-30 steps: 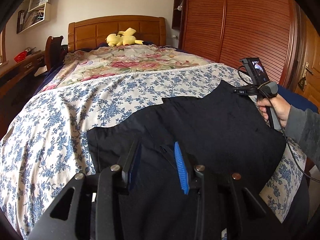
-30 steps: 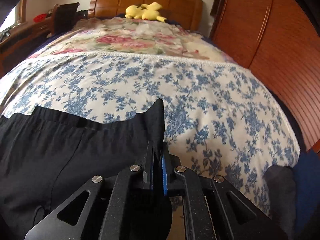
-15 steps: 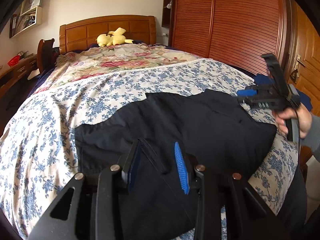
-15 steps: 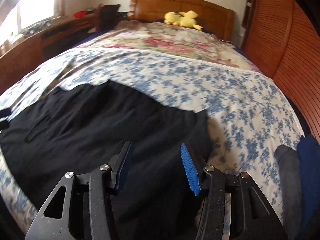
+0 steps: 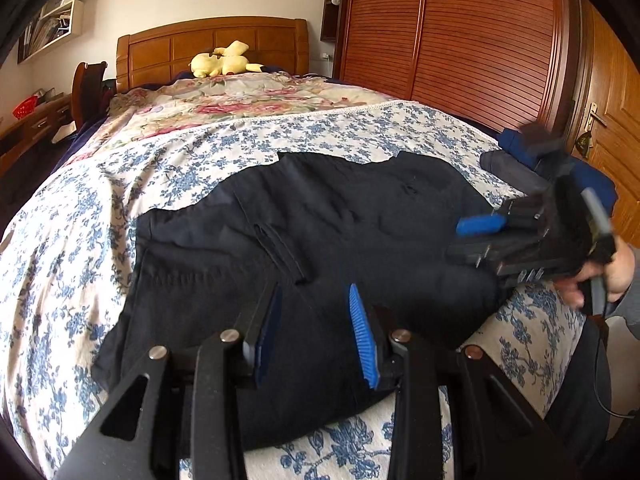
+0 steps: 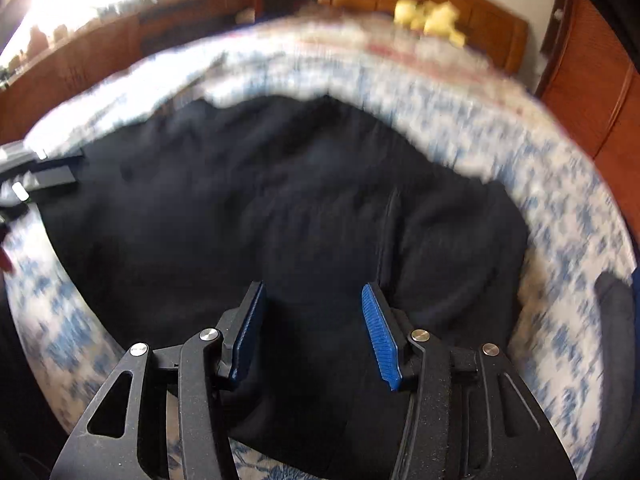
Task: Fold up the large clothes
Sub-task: 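Grasp the folded black coat with the left tool while the right tool moves to its other end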
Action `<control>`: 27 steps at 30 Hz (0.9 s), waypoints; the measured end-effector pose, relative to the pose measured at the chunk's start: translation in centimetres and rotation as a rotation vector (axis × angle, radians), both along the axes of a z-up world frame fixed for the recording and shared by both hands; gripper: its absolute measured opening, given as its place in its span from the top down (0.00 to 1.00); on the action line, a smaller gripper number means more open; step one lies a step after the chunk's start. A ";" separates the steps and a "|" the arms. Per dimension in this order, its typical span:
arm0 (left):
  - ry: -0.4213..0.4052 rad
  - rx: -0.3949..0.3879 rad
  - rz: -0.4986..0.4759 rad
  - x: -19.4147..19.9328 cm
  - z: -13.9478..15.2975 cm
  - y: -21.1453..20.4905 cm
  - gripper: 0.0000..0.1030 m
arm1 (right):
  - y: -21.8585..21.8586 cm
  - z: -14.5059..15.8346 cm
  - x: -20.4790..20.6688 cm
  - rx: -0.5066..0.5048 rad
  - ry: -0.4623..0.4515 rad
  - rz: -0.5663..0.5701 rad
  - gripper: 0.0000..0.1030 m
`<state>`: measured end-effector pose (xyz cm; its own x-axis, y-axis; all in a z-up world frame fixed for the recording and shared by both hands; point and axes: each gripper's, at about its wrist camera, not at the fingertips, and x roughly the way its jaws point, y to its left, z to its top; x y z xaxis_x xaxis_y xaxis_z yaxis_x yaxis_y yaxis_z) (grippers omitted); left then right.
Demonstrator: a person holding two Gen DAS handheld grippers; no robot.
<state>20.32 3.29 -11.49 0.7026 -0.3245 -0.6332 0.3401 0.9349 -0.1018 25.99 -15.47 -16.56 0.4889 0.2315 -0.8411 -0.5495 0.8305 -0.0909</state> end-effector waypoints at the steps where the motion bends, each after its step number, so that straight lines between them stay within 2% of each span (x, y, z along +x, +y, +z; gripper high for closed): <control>1: 0.001 0.001 -0.001 -0.1 -0.1 -0.1 0.68 | 0.0 -1.0 0.0 -0.013 0.014 0.010 0.51; 8: 0.002 -0.003 -0.018 -0.2 -0.1 -0.8 0.68 | -0.6 -1.2 -0.4 0.019 -0.012 -0.016 0.51; 14: 0.000 0.007 -0.038 -0.3 -0.2 -1.6 0.68 | -1.9 1.1 -1.9 0.021 -0.053 -0.041 0.51; 18: 0.004 0.017 -0.044 -0.2 -0.4 -1.9 0.68 | -4.1 2.5 -3.5 0.002 -0.115 -0.072 0.51; 21: 0.002 0.021 -0.049 -0.3 -0.3 -2.2 0.68 | -6.2 2.9 -4.1 0.007 -0.119 -0.117 0.51; 24: 0.003 0.026 -0.054 -0.2 -0.4 -2.5 0.68 | -7.8 2.8 -4.6 -0.023 -0.133 -0.157 0.51; 27: 0.011 0.039 -0.060 -0.1 -0.8 -3.0 0.68 | -8.9 0.8 -4.3 -0.047 -0.081 -0.184 0.51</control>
<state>20.20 0.28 -12.26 0.6756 -0.3406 -0.6539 0.3945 0.9162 -0.0698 21.70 -24.37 -15.72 0.5858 0.0938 -0.8050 -0.3785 0.9100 -0.1694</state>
